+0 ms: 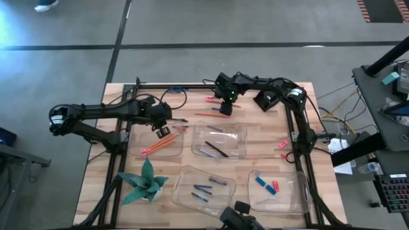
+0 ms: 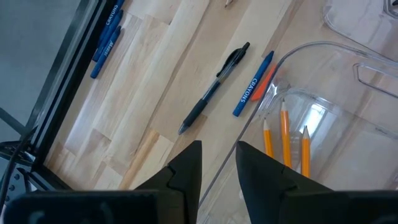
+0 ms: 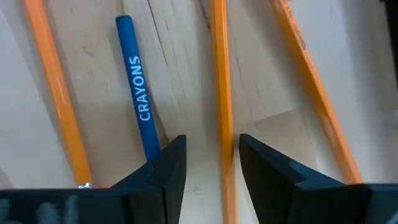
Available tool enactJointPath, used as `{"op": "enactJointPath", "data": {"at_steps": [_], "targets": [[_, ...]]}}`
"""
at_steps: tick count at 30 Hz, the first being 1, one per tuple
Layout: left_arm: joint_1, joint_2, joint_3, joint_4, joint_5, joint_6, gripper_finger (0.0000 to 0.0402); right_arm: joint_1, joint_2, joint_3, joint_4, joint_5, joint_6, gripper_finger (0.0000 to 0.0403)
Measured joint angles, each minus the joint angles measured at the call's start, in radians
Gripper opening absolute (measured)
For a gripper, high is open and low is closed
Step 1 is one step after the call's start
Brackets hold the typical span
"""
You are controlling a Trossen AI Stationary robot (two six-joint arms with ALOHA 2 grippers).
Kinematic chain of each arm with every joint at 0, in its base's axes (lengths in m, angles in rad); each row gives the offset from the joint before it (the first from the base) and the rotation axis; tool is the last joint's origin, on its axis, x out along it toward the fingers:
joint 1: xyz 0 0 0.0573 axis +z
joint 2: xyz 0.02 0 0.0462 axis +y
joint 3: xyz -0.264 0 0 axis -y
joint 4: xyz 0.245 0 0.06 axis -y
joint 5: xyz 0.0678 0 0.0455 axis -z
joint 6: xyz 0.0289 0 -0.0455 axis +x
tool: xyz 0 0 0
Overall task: Sort crayons/erasers/pens/pencils in bins
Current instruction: Put the orange pencil into the top left transparent bin
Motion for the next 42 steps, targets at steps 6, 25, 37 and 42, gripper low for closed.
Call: {"op": "enactJointPath", "data": {"at_steps": [6,25,37,42], "targets": [[0.0,0.0,0.0,0.0,0.0,0.0,0.0085,-0.013,0.028,0.002,0.002,-0.009,-0.019,0.0138],[0.0,0.0,0.0,0.023,0.0,0.001,0.0085,-0.013,0.021,-0.002,0.013,-0.005,-0.013,0.0013],[0.0,0.0,0.0,0.025,0.0,0.001,0.0085,-0.014,-0.058,-0.002,0.052,-0.114,-0.03,0.0013],[0.0,0.0,0.0,0.064,-0.012,0.001,0.0085,-0.013,-0.084,-0.003,0.085,-0.13,-0.023,0.0013]]}}
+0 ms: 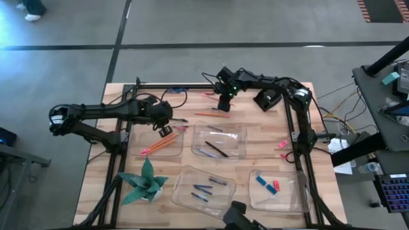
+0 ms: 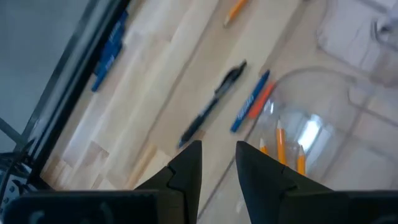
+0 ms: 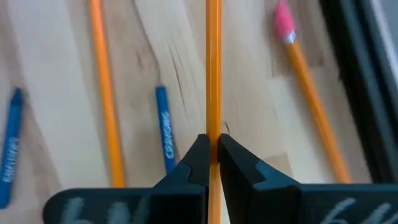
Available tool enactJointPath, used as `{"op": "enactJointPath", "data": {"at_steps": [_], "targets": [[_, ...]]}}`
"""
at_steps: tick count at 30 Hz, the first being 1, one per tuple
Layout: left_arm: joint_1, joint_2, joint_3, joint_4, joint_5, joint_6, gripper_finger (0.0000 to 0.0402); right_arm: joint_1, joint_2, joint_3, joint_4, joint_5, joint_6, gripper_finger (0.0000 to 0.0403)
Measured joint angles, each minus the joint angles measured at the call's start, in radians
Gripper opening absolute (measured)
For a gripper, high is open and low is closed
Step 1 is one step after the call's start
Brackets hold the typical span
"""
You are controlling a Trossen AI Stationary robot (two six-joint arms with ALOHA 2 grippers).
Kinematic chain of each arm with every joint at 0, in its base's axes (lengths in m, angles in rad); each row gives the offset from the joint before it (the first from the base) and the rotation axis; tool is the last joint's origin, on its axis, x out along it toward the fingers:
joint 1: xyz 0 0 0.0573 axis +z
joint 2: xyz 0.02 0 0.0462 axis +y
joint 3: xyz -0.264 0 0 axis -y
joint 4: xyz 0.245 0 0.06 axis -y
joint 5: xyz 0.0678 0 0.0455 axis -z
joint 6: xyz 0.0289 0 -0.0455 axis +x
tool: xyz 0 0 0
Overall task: Sort crayons/erasers/pens/pencils in bins
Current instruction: Put the orange pencil into the top left transparent bin
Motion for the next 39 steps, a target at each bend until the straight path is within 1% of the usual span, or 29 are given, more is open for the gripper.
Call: {"op": "enactJointPath", "data": {"at_steps": [3,6,10,13,16,21,24,27,29,32,37,39], "targets": [[0.0,0.0,-0.004,0.05,-0.037,0.03,0.0085,0.002,-0.017,0.0,0.02,0.0,-0.001,0.0013],[0.0,-0.006,-0.036,0.135,-0.056,0.142,0.0085,0.003,-0.042,0.0,0.032,-0.001,-0.005,0.0013],[0.012,-0.044,-0.112,0.313,-0.055,0.23,0.0085,0.009,-0.09,-0.004,0.05,-0.005,-0.008,0.0013],[0.027,-0.112,-0.194,0.454,-0.057,0.27,0.0085,0.013,-0.12,-0.01,0.062,-0.008,-0.008,0.0013],[0.042,-0.21,-0.318,0.683,-0.051,0.32,0.0085,0.021,-0.154,-0.022,0.123,-0.024,-0.008,0.0012],[0.077,-0.367,-0.525,1.092,0.072,0.42,0.0085,0.058,-0.183,-0.044,0.273,-0.125,0.021,0.0012],[0.089,-0.41,-0.613,1.301,0.089,0.414,0.0085,0.096,-0.184,-0.05,0.382,-0.139,0.042,0.0012],[0.093,-0.421,-0.669,1.464,0.088,0.356,0.0085,0.144,-0.185,-0.052,0.474,-0.14,0.044,0.0012],[0.092,-0.421,-0.687,1.516,0.089,0.299,0.0085,0.179,-0.185,-0.052,0.53,-0.142,0.044,0.0012],[0.092,-0.406,-0.687,1.522,0.1,0.238,0.0085,0.224,-0.185,-0.048,0.592,-0.143,0.047,0.0012],[0.092,-0.359,-0.687,1.532,0.173,0.225,0.0085,0.282,-0.185,-0.048,0.67,-0.139,0.054,0.0012],[0.092,-0.341,-0.687,1.54,0.18,0.23,0.0085,0.3,-0.185,-0.047,0.677,-0.139,0.054,0.0012]]}}
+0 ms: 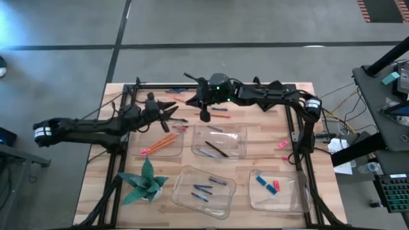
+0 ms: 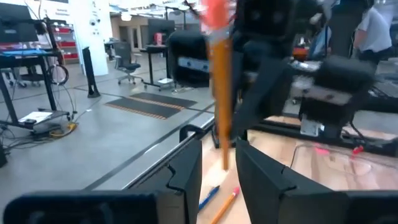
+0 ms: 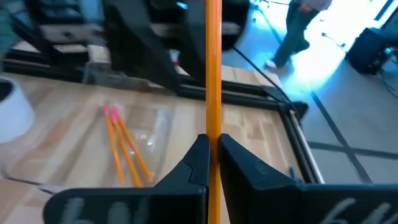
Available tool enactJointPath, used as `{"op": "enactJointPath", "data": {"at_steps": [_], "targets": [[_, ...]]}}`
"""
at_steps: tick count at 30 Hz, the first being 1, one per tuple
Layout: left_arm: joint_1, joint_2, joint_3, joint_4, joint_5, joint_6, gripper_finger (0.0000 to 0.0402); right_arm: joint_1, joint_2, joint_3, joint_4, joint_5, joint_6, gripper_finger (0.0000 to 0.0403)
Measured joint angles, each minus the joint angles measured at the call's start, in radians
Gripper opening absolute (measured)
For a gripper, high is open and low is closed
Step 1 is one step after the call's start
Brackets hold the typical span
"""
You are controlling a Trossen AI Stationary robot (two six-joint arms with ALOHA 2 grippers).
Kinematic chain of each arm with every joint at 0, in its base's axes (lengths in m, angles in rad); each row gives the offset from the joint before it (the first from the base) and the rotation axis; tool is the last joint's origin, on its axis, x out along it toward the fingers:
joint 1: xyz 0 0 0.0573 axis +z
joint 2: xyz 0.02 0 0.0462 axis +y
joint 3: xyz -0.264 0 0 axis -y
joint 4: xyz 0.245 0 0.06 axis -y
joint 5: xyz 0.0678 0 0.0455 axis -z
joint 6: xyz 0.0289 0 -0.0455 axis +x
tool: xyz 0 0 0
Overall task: Sort crayons/erasers/pens/pencils in bins
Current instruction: Put the orange pencil into the top left transparent bin
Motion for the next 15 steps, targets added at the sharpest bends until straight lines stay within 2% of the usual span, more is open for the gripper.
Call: {"op": "enactJointPath", "data": {"at_steps": [8,15], "targets": [[0.0,0.068,0.023,0.025,0.093,0.004,0.012,0.032,0.0,0.0,0.0,0.001,0.011,0.0012],[0.0,0.123,0.047,0.106,0.095,0.035,0.0159,0.038,0.0,0.001,-0.001,0.0,0.011,0.0012]]}}
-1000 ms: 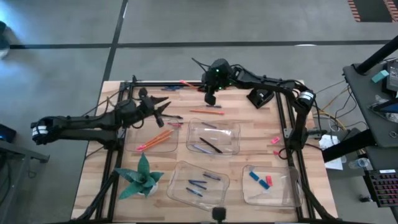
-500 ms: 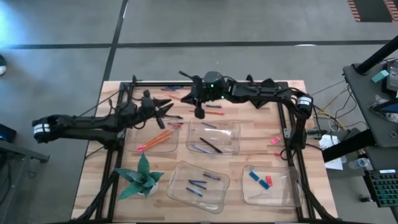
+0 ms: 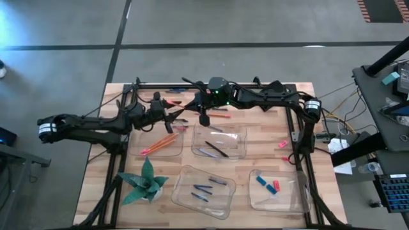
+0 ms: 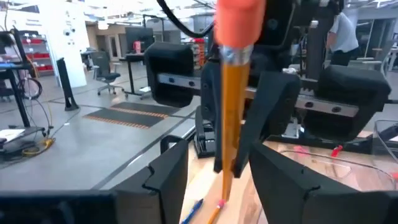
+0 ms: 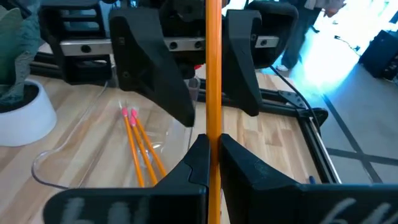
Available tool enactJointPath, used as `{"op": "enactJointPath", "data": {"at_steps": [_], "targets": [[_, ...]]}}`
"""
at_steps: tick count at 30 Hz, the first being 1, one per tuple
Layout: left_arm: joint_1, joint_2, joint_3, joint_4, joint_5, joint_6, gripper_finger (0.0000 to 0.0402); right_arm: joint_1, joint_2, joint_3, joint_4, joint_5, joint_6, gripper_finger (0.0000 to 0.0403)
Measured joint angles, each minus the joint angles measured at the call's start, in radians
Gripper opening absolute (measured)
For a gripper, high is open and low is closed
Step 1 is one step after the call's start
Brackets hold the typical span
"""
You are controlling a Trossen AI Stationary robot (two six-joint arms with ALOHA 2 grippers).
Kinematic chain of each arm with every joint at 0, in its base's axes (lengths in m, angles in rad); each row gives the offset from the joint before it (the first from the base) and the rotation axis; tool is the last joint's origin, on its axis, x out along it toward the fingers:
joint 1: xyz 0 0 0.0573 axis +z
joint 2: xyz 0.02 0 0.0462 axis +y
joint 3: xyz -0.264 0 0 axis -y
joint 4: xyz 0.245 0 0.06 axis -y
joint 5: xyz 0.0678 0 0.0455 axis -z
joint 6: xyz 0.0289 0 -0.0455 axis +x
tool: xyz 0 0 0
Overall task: Sort crayons/erasers/pens/pencils in bins
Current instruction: Put the orange pencil into the top left transparent bin
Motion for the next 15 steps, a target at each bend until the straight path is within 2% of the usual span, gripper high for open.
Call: {"op": "enactJointPath", "data": {"at_steps": [8,11,15], "targets": [[0.0,0.038,0.003,0.068,0.007,0.0,0.0149,0.0,0.0,0.0,0.0,0.0,0.0,0.0013],[0.0,0.04,0.003,0.082,0.007,-0.003,0.0124,0.0,0.0,0.0,0.0,0.0,0.0,0.0013],[0.0,0.04,0.003,0.081,0.007,-0.004,0.0072,-0.001,0.0,0.0,0.0,0.0,0.0,0.0013]]}}
